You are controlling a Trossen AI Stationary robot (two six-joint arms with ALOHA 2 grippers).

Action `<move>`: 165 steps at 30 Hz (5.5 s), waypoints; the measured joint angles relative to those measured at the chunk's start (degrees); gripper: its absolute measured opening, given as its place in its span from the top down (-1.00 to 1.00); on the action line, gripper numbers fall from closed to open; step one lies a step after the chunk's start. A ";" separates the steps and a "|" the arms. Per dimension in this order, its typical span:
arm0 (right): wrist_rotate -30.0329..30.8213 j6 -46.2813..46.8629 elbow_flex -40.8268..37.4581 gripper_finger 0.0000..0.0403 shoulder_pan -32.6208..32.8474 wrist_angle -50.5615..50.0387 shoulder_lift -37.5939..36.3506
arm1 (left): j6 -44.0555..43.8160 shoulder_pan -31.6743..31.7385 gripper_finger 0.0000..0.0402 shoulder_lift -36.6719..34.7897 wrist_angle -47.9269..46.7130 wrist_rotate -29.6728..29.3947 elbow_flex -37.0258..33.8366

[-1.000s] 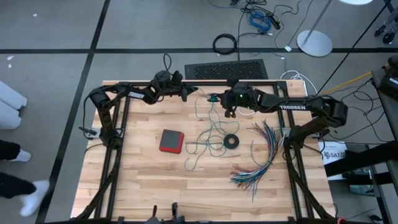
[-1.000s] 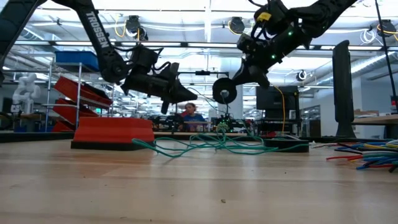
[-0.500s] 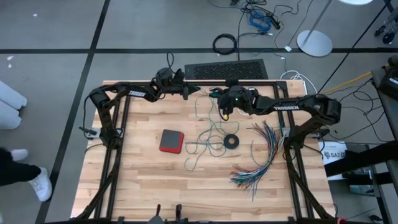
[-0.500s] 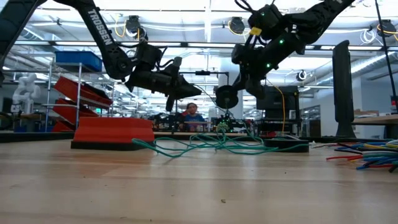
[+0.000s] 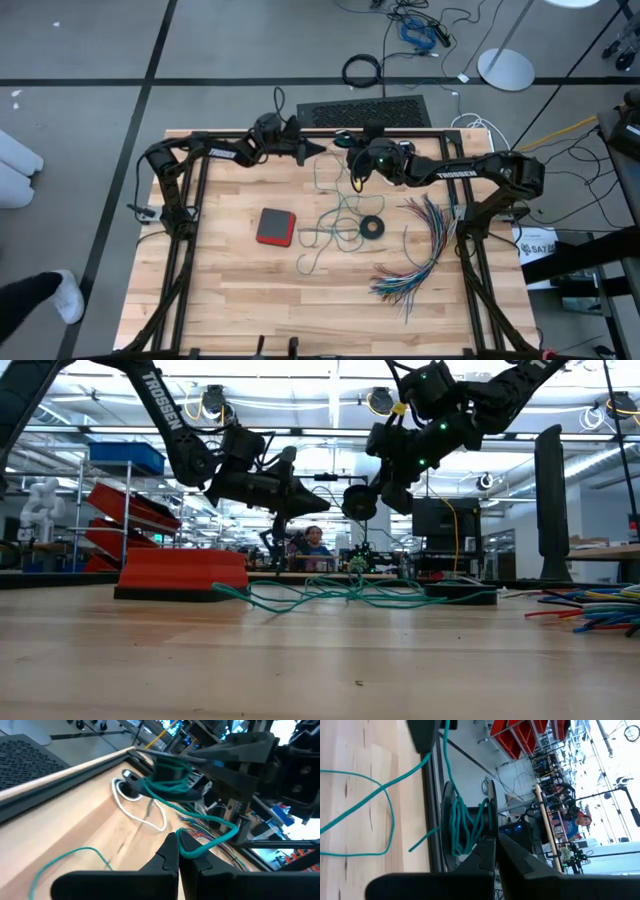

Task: Coiling cords
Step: Coil the green wire cable on the spool

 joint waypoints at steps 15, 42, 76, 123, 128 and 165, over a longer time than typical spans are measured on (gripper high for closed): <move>1.30 -0.26 0.00 1.00 0.00 0.84 0.00 | -0.94 -6.36 1.00 0.00 0.79 0.02 5.36; -2.13 1.67 -0.02 1.00 2.47 4.38 -0.02 | 9.76 -12.65 1.00 0.00 -13.03 -8.29 7.41; -15.31 29.23 -0.09 1.00 0.79 12.77 -0.07 | 17.34 -12.69 1.00 0.02 -9.50 -23.90 7.34; -32.22 51.19 0.00 1.00 -7.36 15.05 -0.02 | 28.09 -20.23 1.00 0.04 -2.41 -48.60 7.89; -32.08 51.21 0.00 1.00 -7.19 16.29 -0.02 | 27.24 -19.75 1.00 0.63 -2.60 -49.34 7.91; -34.57 48.22 -0.04 1.00 -7.48 11.63 -0.09 | 34.00 -15.84 0.82 2.67 -6.12 -48.90 6.27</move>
